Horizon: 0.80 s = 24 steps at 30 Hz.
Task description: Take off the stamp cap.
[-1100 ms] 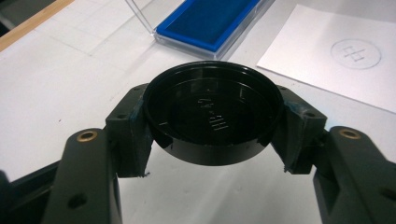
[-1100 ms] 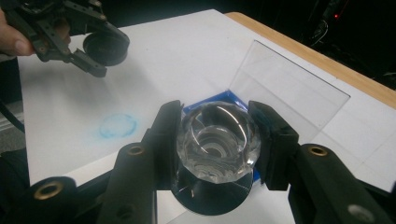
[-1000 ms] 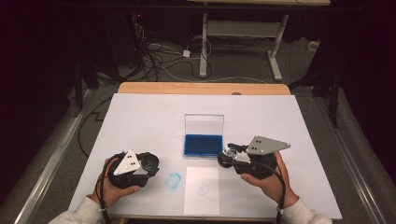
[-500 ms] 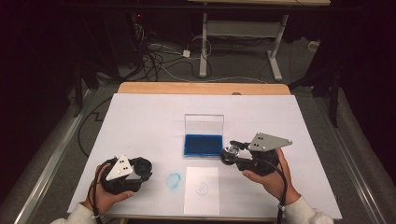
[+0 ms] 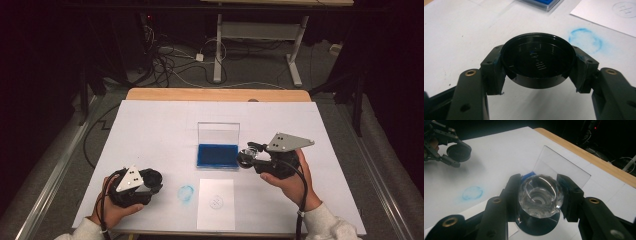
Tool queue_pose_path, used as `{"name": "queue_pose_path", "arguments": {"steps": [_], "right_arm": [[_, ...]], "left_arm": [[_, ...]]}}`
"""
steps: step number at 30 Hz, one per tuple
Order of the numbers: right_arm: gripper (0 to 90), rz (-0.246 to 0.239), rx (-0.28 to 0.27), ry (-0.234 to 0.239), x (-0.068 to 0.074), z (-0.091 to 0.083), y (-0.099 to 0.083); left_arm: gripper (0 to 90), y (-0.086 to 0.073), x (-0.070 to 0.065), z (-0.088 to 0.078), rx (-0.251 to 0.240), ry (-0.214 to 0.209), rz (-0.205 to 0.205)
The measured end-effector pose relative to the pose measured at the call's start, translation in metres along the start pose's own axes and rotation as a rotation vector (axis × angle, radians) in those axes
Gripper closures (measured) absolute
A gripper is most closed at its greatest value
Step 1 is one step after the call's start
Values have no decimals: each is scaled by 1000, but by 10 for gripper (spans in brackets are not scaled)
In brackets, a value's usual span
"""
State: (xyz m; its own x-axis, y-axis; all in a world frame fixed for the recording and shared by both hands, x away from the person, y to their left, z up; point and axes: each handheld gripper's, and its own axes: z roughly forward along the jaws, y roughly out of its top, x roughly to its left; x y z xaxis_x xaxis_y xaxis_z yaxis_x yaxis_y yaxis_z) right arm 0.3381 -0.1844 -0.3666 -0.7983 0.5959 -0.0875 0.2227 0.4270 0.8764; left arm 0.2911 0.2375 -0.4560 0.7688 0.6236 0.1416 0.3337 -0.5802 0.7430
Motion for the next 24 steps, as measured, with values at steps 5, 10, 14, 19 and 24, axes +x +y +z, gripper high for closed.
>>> {"name": "queue_pose_path", "arguments": {"steps": [5,10,14,19,24], "right_arm": [[570,5,7,-6,-5,2,5],[570,4,12,-6,-11,7,11],[570,2,25,-8,-16,14,20],[570,-4,52,0,-21,28,33],[570,-12,74,6,-25,45,48]], "left_arm": [[369,-1,1,-2,-16,-7,-8],[369,-2,1,-1,-18,-17,-10],[369,-3,0,-2,-17,-20,-11],[369,-5,0,-4,-17,-20,-18],[369,-6,0,-4,-18,-20,-24]]}}
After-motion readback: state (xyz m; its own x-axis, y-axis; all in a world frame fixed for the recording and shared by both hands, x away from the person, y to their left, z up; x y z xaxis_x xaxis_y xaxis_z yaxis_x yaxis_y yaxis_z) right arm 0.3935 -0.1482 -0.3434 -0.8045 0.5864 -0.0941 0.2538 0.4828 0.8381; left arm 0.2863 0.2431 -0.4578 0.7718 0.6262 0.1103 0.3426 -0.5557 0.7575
